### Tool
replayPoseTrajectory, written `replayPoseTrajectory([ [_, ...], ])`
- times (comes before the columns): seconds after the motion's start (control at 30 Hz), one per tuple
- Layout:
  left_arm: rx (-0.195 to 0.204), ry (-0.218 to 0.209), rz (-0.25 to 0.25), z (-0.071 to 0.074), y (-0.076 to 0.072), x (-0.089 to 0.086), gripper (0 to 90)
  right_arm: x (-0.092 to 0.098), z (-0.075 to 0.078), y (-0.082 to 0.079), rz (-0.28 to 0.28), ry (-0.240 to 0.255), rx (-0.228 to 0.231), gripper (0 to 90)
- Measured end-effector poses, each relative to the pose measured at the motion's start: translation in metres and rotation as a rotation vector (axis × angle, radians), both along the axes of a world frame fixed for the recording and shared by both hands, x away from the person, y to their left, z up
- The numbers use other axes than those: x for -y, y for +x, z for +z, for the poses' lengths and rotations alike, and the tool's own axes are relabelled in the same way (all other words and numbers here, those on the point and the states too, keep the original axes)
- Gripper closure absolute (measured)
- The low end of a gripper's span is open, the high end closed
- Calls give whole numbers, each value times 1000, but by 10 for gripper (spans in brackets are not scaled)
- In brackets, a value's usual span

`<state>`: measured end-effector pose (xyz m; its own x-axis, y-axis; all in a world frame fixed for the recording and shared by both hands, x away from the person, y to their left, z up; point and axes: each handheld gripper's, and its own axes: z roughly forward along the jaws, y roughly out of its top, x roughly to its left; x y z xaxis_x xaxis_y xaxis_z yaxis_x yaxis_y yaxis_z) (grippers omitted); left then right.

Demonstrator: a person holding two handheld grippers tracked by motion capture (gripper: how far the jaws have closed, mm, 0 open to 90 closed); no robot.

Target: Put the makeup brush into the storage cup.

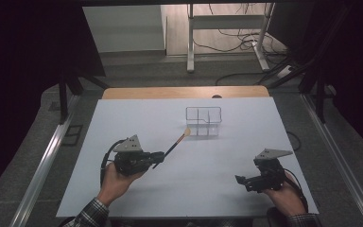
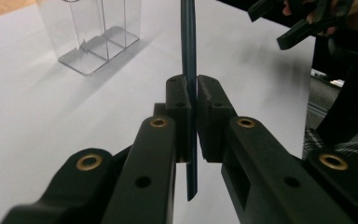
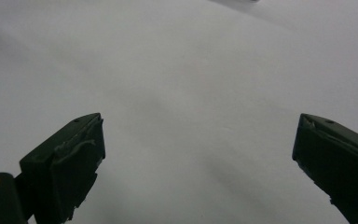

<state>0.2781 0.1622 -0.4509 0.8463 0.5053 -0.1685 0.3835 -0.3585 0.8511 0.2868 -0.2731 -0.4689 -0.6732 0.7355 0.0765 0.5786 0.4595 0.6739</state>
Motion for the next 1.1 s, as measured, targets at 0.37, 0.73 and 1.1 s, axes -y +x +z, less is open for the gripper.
replayPoseTrajectory([
  [0.37, 14, -9, 17, -3, -8, -6, 851, 4, 3, -1, -10, 40, 14, 0],
  [0.73, 2, -13, 20, -8, -5, -6, 851, 4, 4, -1, -8, 48, 35, 0],
  [1.1, -5, -26, 4, -12, -3, 0, 851, -7, 12, 0, 28, 176, 72, 0],
])
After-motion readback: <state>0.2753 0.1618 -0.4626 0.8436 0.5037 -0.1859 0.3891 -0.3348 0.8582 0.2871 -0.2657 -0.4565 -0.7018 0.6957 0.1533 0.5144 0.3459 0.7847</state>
